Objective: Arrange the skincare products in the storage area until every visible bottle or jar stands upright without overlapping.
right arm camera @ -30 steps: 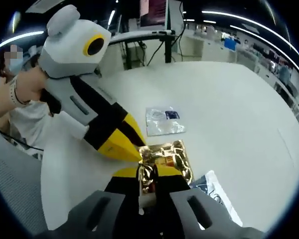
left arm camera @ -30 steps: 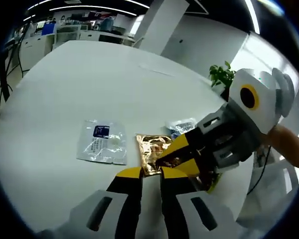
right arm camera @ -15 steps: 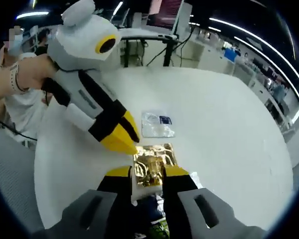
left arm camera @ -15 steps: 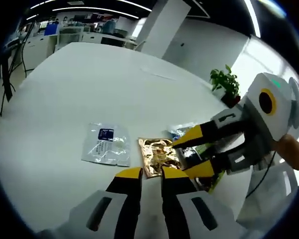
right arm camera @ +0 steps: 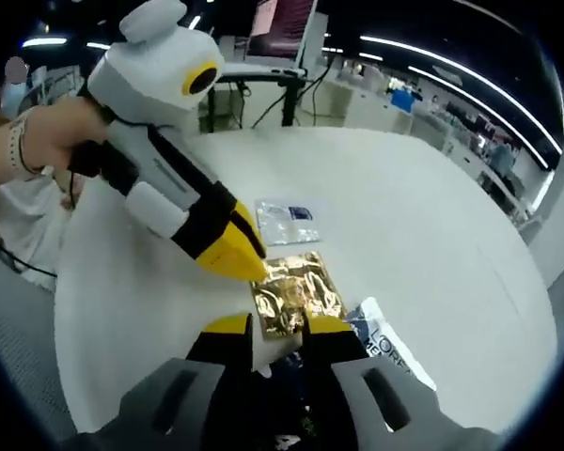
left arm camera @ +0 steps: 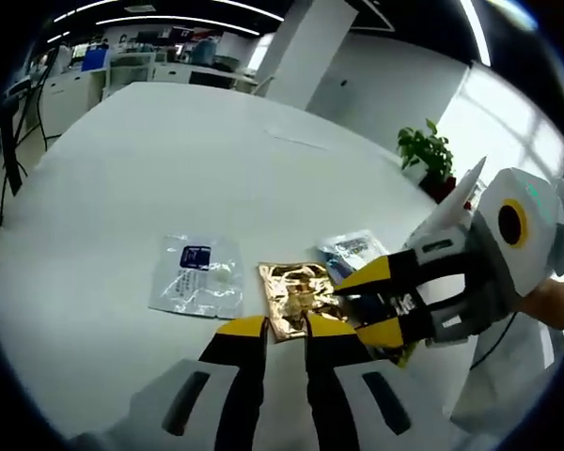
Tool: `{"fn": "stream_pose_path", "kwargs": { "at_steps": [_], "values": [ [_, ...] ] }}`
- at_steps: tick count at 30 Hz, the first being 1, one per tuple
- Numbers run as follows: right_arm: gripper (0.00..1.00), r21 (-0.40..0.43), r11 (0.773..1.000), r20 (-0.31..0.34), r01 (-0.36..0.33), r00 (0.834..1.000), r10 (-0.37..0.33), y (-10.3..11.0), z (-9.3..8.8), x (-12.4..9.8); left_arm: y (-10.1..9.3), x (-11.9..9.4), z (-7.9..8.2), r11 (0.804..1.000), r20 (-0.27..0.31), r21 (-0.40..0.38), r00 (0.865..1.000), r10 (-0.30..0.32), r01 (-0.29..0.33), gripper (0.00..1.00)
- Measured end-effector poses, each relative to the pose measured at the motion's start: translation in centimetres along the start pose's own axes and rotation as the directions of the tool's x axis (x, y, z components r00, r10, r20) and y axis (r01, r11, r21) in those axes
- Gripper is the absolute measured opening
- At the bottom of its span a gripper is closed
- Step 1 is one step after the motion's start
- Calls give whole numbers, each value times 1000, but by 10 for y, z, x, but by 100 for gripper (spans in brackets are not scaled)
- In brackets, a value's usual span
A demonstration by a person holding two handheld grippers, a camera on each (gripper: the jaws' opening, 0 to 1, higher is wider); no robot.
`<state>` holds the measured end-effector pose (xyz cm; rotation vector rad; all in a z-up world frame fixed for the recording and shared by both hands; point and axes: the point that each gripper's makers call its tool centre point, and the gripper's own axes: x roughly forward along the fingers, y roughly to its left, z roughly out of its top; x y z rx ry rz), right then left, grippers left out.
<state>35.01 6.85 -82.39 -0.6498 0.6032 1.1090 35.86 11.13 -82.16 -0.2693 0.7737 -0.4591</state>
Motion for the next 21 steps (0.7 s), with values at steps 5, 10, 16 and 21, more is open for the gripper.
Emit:
{"fn": "stream_pose_path", "kwargs": {
  "at_steps": [5,10,16,21],
  "values": [
    [19,-35,999,6,7,1000,-7,-1,-2,2,1,1,-1,1000,-2,-1,1000,1,-1,7],
    [17,-86,996,-3,27,1000,-27,-6,-1,2,-1,1,-2,1000,-4,0,1000,0,0,6],
    [16,-89,996,0,30,1000,-30,-8,-1,2,-8,1,-2,1000,0,-3,1000,-4,4,6],
    [15,-85,996,6,34,999,-34,-12,1,4,-10,1,-2,1000,1,-5,1000,-9,9,5]
  ]
}}
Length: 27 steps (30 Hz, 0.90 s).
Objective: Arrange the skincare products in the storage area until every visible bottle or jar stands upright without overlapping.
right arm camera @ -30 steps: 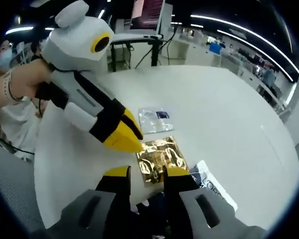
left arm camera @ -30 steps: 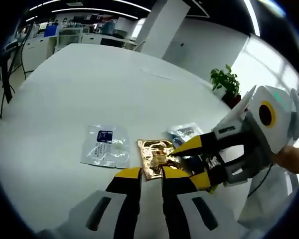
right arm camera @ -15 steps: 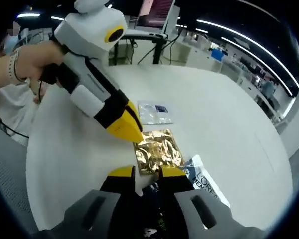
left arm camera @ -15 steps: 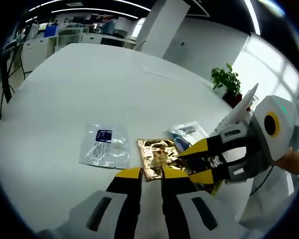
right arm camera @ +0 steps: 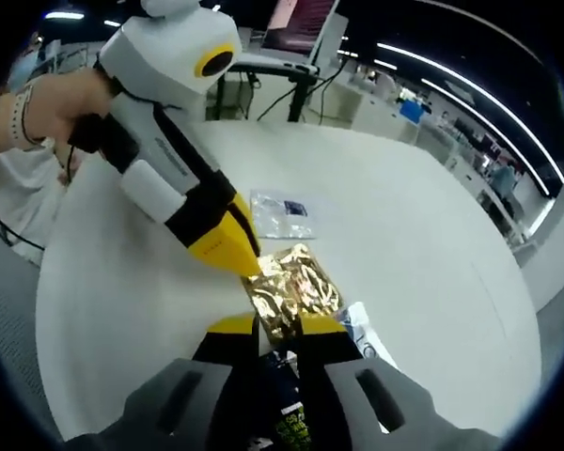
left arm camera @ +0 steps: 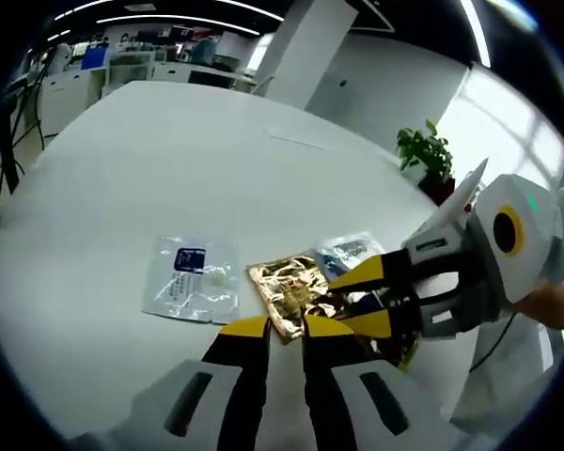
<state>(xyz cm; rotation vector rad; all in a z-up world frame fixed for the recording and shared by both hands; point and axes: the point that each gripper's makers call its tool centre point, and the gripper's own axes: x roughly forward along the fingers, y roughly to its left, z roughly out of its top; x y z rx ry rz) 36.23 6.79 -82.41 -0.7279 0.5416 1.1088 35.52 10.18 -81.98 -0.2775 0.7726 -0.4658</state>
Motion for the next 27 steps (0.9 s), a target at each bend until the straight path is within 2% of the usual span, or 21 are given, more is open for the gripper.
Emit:
{"fn": "stream_pose_path", "kwargs": {
  "at_steps": [5,15,27],
  "values": [
    [15,6,1000,-3,-1,1000,2,-2,1,2,7,3,4,1000,1,-1,1000,3,-3,6],
    [17,15,1000,12,5,1000,-5,1,6,-1,6,-2,10,1000,25,5,1000,3,-4,7],
    [21,18,1000,56,-10,998,9,3,28,-1,-10,-47,5,1000,108,-17,994,21,-19,14]
  ]
}}
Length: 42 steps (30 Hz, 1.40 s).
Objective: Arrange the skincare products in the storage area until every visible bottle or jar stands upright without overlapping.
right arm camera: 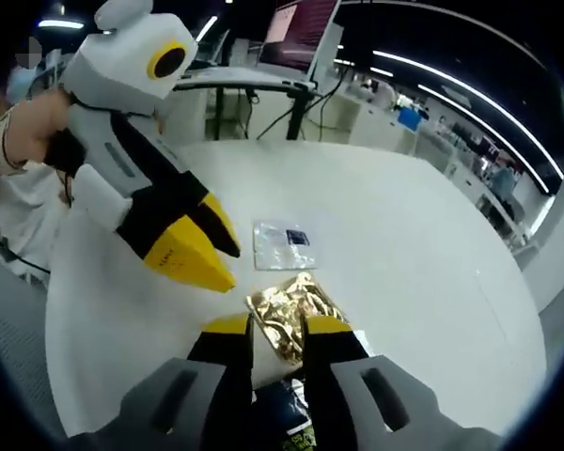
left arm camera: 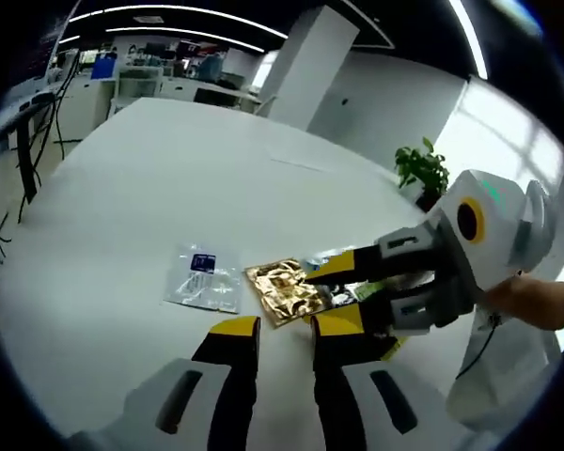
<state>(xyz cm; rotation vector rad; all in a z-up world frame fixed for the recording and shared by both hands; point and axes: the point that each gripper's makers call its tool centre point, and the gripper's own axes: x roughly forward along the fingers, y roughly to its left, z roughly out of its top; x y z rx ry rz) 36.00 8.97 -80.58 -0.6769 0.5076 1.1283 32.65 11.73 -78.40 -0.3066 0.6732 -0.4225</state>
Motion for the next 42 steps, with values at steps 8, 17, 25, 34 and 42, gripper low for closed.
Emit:
{"fn": "stream_pose_path", "kwargs": {
  "at_steps": [8,17,25,34,42],
  "values": [
    [22,-23,999,21,-26,999,27,3,22,10,-7,-35,-9,999,39,12,999,33,-33,17],
    [28,-29,998,15,-56,998,57,-2,41,26,-12,-66,-24,997,62,20,995,74,-75,21],
    [39,-31,991,-66,-130,990,128,-8,41,53,-20,-88,-40,997,68,13,995,73,-74,22],
    [51,20,984,-162,-178,970,179,-10,32,68,-14,-98,-48,996,58,-9,995,84,-84,22],
    [54,7,977,-212,-215,954,211,-6,33,72,-15,-101,-54,997,45,-15,996,76,-76,27]
  ]
}}
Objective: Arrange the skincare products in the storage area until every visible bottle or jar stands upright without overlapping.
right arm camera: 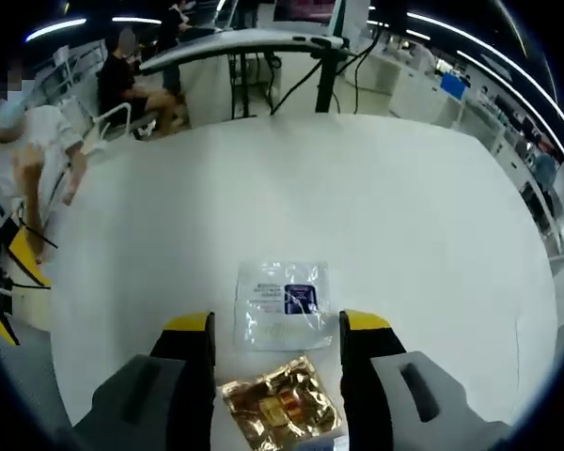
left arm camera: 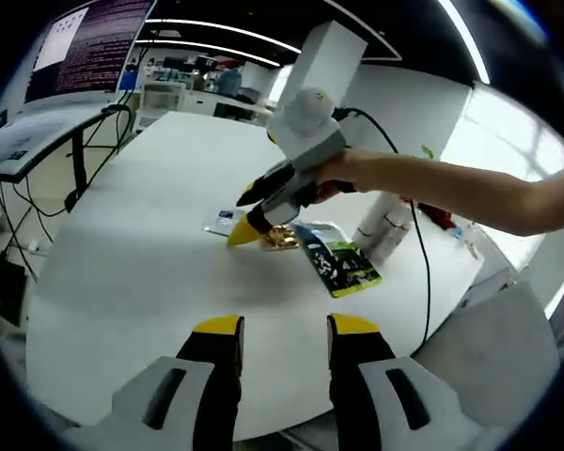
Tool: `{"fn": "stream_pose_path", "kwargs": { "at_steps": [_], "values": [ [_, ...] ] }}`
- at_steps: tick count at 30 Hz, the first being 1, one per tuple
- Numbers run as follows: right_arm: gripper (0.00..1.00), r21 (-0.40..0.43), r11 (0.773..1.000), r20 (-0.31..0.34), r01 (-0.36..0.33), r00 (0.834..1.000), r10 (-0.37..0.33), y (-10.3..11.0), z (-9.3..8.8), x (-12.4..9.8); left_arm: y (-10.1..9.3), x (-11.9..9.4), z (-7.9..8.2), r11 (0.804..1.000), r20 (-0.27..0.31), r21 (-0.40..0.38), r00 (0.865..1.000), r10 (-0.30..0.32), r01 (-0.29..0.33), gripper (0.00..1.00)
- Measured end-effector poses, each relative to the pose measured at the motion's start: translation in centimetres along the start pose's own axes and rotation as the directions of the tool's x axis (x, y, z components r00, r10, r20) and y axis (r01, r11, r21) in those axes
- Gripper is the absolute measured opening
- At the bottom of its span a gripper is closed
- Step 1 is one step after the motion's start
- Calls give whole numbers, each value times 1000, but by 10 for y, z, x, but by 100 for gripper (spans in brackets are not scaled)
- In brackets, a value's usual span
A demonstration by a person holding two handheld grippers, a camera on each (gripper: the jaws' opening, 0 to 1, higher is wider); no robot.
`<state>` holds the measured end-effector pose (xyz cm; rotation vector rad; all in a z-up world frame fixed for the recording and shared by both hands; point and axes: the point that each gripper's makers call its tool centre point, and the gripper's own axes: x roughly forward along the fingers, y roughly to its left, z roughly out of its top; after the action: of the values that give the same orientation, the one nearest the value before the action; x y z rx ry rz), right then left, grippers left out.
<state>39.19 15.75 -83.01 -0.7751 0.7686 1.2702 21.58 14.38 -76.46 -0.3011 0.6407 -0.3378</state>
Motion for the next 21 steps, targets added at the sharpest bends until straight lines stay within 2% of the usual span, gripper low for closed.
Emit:
{"fn": "stream_pose_path", "kwargs": {
  "at_steps": [4,6,7,21],
  "values": [
    [54,0,1000,-22,-11,1000,11,-5,5,4,-1,-1,-3,1000,-4,-7,1000,-3,3,27],
    [54,-8,1000,-36,-15,999,15,6,5,3,-2,-1,-3,1000,-4,-6,1000,-6,6,27],
    [54,-4,1000,-48,-20,999,20,-2,7,6,-2,-1,-3,1000,-4,-6,1000,-7,7,27],
    [52,-8,998,-117,-68,991,66,-3,5,10,-3,-9,-4,1000,-1,-8,1000,-8,8,27]
  ]
}}
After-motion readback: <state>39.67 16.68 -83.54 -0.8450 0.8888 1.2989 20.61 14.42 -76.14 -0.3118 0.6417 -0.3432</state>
